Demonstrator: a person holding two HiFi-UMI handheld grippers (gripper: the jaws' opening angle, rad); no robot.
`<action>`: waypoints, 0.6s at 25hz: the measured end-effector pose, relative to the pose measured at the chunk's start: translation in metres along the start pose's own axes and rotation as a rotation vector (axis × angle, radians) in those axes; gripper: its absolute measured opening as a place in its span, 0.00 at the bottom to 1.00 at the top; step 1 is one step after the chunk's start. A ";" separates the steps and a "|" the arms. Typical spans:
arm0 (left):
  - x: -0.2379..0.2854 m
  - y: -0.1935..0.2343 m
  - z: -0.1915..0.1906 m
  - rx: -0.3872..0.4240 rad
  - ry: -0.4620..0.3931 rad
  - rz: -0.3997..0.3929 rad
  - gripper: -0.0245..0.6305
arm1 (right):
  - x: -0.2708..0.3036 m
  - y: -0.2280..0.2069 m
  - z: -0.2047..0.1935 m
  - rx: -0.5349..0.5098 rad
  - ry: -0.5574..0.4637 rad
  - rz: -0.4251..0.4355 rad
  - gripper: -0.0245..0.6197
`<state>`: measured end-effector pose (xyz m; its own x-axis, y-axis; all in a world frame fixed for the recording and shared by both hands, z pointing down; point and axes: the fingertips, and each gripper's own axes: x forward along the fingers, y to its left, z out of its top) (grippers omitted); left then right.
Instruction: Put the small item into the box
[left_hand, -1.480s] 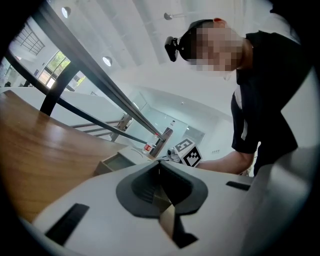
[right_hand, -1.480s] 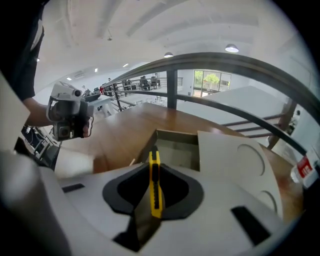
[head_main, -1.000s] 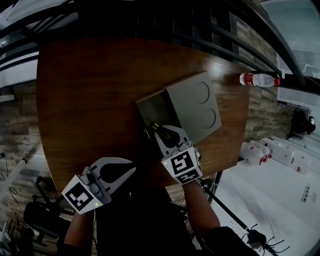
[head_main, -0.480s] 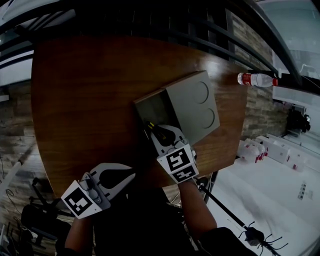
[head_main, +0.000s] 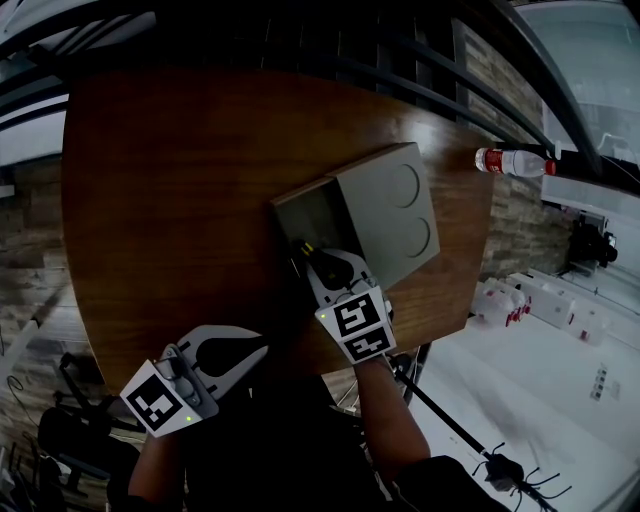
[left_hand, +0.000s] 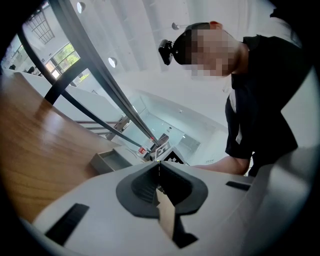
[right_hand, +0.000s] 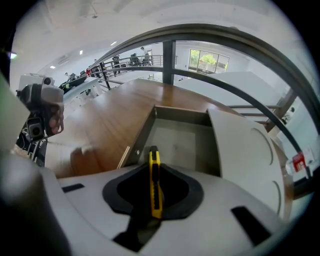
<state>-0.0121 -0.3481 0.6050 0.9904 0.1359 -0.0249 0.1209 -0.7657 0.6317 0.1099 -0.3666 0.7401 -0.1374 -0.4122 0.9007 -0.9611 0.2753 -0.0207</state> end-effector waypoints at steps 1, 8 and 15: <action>0.000 0.000 0.000 0.001 -0.002 -0.001 0.06 | 0.000 0.000 0.001 -0.002 0.000 -0.003 0.15; -0.003 -0.002 0.003 0.006 -0.008 -0.010 0.06 | 0.000 -0.001 0.000 0.019 -0.001 -0.006 0.15; -0.011 0.002 0.000 0.010 -0.017 -0.004 0.06 | 0.004 -0.003 -0.002 0.031 -0.005 -0.008 0.16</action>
<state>-0.0232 -0.3508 0.6066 0.9909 0.1286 -0.0406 0.1257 -0.7712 0.6241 0.1130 -0.3673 0.7445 -0.1310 -0.4188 0.8986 -0.9691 0.2452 -0.0270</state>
